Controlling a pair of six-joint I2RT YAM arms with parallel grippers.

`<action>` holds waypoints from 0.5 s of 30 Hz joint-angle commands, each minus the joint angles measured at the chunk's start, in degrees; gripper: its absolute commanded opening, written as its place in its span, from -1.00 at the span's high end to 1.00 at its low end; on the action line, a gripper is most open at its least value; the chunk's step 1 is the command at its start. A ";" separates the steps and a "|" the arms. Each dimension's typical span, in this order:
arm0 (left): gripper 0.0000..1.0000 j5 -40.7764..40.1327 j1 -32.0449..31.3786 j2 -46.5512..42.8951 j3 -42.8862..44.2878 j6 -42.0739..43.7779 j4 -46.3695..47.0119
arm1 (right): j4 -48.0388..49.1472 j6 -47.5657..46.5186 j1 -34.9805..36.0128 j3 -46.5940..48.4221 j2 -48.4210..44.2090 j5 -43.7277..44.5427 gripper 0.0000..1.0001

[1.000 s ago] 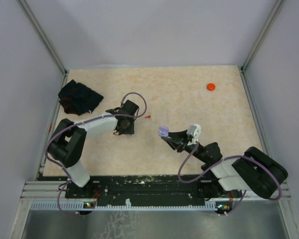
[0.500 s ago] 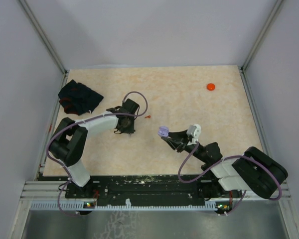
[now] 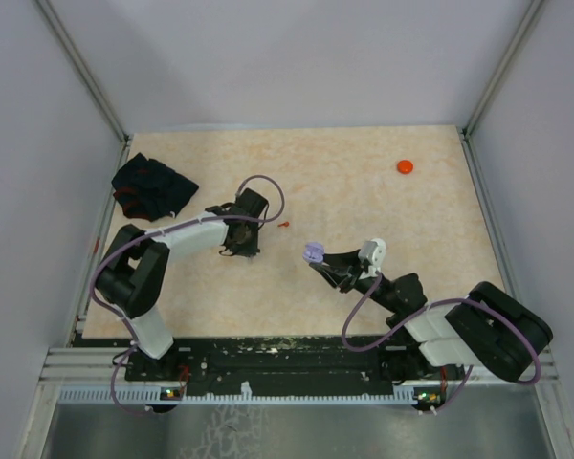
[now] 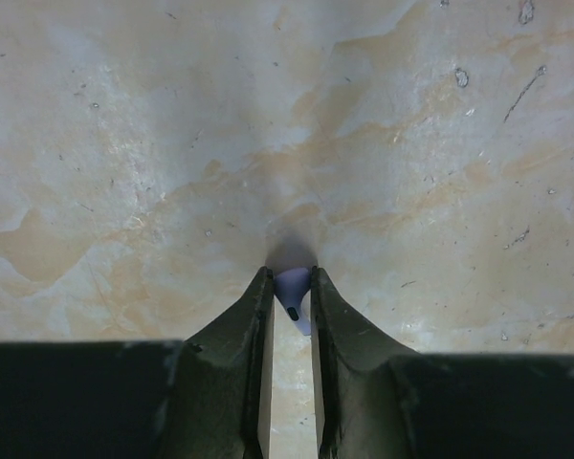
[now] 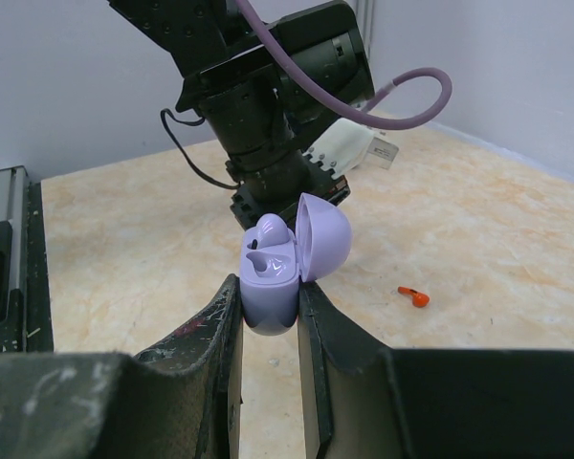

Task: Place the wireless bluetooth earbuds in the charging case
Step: Pick up the earbud from the center of the board.

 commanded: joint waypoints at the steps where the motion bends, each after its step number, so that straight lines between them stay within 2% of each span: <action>1: 0.59 0.65 -0.09 -0.21 0.84 0.29 -2.49 | 9.38 0.84 0.15 1.44 -0.35 0.41 1.00; 8: 0.66 -0.55 -0.65 -6.21 -1.23 1.39 0.18 | 9.42 0.48 0.13 1.36 -0.30 0.49 1.00; 15: 0.68 -1.77 -3.10 -14.93 -6.01 4.46 8.40 | 9.43 0.13 0.18 1.36 -0.17 0.51 1.00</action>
